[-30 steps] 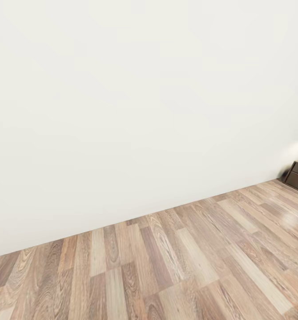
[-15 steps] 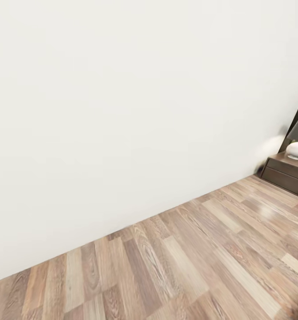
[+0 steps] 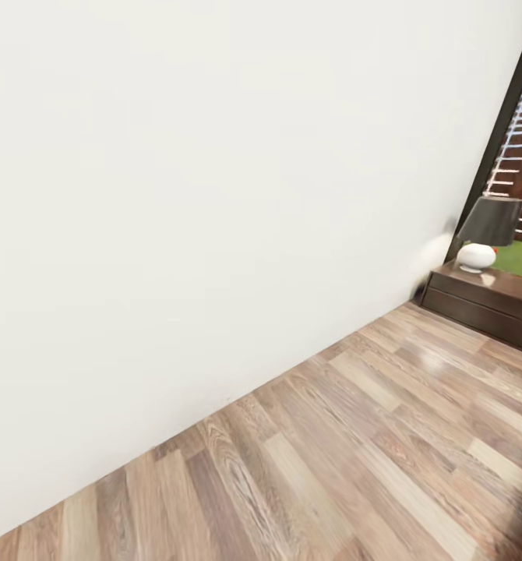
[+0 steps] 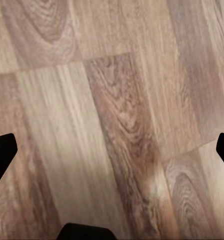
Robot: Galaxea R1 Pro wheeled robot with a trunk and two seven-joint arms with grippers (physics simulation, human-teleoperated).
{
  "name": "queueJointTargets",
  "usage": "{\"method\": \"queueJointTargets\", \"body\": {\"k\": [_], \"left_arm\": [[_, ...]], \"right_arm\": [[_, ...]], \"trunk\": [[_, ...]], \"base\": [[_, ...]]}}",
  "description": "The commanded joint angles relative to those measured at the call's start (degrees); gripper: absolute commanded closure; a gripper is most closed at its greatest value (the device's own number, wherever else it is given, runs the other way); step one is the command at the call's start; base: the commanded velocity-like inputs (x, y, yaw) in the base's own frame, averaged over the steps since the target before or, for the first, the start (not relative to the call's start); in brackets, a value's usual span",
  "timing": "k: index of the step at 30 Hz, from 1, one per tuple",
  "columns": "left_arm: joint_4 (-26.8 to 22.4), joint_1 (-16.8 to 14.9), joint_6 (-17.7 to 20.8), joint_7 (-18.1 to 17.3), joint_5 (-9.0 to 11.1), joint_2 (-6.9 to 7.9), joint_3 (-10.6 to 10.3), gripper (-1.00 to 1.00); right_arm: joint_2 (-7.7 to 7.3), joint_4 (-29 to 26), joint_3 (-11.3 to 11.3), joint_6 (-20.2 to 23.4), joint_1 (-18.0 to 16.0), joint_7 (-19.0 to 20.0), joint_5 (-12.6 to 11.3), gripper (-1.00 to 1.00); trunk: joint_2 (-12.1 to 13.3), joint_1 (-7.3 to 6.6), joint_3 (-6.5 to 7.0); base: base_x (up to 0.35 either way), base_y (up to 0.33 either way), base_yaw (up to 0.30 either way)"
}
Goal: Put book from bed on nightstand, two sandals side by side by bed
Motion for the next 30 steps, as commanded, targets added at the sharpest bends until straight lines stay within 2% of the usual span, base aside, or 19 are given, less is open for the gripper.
{"method": "queueJointTargets", "body": {"k": [1, 9, 30], "left_arm": [[0.0, 0.0, -0.3, -0.1, 0.3, 0.02, -0.5, -1.00], [0.1, 0.0, -0.3, -0.1, 0.3, 0.03, -0.5, -1.00], [0.1, 0.0, -0.3, -0.2, 0.3, 0.03, -0.5, -1.00]], "right_arm": [[0.01, 0.3, 0.4, -0.3, -0.1, 0.4, -0.3, -1.00], [0.01, 0.3, 0.4, -0.3, -0.1, 0.4, -0.3, -1.00], [0.02, 0.3, 0.5, -0.3, -0.1, 0.4, -0.3, -1.00]], "trunk": [[0.0, 0.02, -0.05], [0.0, 0.02, -0.05], [0.0, 0.02, -0.05]], "base": [[0.309, 0.145, -0.272], [0.306, 0.110, -0.272], [0.296, 0.006, -0.272]]}}
